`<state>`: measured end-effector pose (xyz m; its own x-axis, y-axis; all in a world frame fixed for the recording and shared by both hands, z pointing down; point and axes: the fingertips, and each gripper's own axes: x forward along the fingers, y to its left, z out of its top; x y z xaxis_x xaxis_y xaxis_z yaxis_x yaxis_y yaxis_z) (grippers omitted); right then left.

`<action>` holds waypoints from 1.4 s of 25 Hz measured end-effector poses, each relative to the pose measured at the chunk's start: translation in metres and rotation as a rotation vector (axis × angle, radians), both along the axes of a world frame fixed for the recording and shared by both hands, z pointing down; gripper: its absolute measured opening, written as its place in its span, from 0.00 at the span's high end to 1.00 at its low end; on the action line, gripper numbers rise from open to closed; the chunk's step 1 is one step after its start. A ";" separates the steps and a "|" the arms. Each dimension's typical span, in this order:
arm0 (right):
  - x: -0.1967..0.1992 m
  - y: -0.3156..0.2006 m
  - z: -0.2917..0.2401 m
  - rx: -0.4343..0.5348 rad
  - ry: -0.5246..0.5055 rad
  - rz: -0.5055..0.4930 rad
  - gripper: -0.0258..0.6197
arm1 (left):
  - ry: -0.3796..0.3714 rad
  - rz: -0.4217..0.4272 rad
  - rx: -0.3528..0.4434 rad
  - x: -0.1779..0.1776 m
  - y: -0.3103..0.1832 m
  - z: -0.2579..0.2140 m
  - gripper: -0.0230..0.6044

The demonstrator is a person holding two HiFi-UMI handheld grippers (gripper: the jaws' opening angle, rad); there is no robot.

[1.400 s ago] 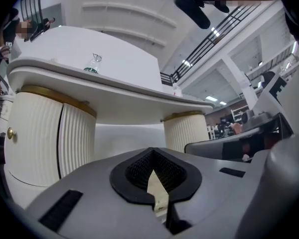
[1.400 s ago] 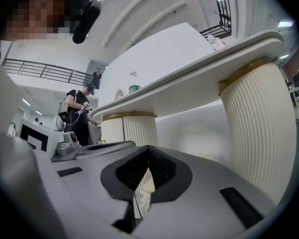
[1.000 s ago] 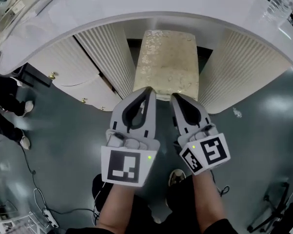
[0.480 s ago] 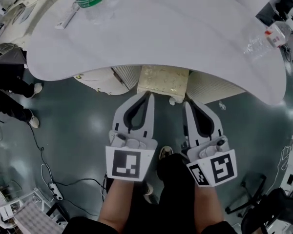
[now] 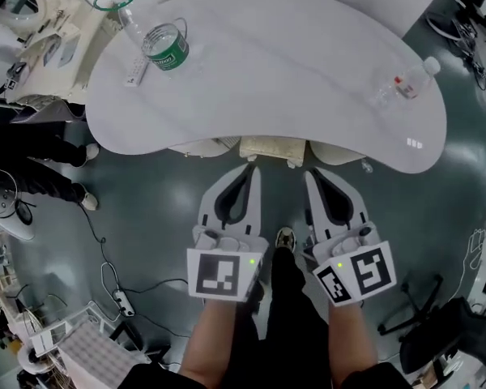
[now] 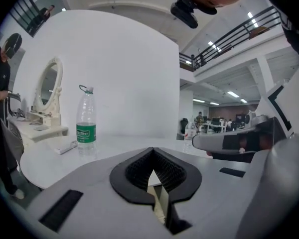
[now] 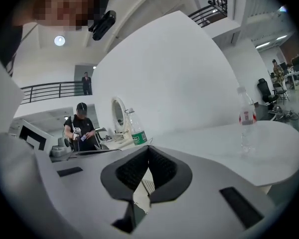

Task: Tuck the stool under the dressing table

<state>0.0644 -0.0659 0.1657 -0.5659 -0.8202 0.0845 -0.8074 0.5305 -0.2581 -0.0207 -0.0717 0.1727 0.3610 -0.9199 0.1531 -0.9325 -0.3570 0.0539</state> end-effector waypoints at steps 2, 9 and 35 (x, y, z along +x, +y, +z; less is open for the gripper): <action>0.006 0.001 -0.012 0.001 0.004 0.001 0.95 | -0.004 -0.007 0.007 0.003 0.000 -0.016 0.96; 0.016 0.007 -0.045 0.036 0.007 -0.019 0.95 | -0.042 -0.007 0.048 0.019 0.010 -0.054 0.96; -0.013 0.131 -0.180 0.230 0.118 0.076 0.95 | -0.005 0.162 0.220 0.000 0.124 -0.193 0.96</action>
<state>0.0514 0.0654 -0.0144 -0.4995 -0.8650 -0.0475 -0.8644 0.5013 -0.0395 -0.0208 0.0521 -0.0204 0.5059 -0.8616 -0.0415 -0.8624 -0.5041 -0.0462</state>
